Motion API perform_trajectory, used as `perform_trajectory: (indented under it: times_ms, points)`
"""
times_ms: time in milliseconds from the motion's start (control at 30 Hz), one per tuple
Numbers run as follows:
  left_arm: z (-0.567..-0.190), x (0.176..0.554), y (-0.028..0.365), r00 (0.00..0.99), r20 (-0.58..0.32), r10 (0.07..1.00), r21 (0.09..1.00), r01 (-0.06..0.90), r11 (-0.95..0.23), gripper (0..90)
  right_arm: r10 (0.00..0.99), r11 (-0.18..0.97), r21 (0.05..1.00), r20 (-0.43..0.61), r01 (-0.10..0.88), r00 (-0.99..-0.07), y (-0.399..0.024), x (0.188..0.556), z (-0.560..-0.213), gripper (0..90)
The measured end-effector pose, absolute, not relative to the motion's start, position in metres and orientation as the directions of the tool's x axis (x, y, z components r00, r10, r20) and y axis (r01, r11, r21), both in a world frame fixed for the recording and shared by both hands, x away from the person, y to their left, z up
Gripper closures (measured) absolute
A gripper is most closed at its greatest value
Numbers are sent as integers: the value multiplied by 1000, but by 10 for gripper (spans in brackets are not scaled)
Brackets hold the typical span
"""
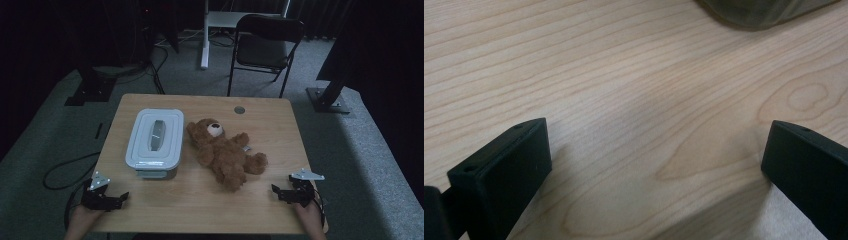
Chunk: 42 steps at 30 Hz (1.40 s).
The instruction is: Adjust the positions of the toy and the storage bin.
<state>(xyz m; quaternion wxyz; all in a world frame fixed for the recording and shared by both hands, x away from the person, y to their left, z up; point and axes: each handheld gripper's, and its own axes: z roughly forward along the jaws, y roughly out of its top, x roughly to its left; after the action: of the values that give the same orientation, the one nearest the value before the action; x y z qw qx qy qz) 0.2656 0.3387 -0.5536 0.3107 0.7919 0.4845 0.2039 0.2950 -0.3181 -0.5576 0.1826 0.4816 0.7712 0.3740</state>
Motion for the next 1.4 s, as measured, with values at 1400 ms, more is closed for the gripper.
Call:
perform_trajectory:
  times_ms: [1400]
  points:
    - [-554,270,336,481,20,877,691,627,-359,4,716,298,800,174,521,-676,-235,342,-477,110]
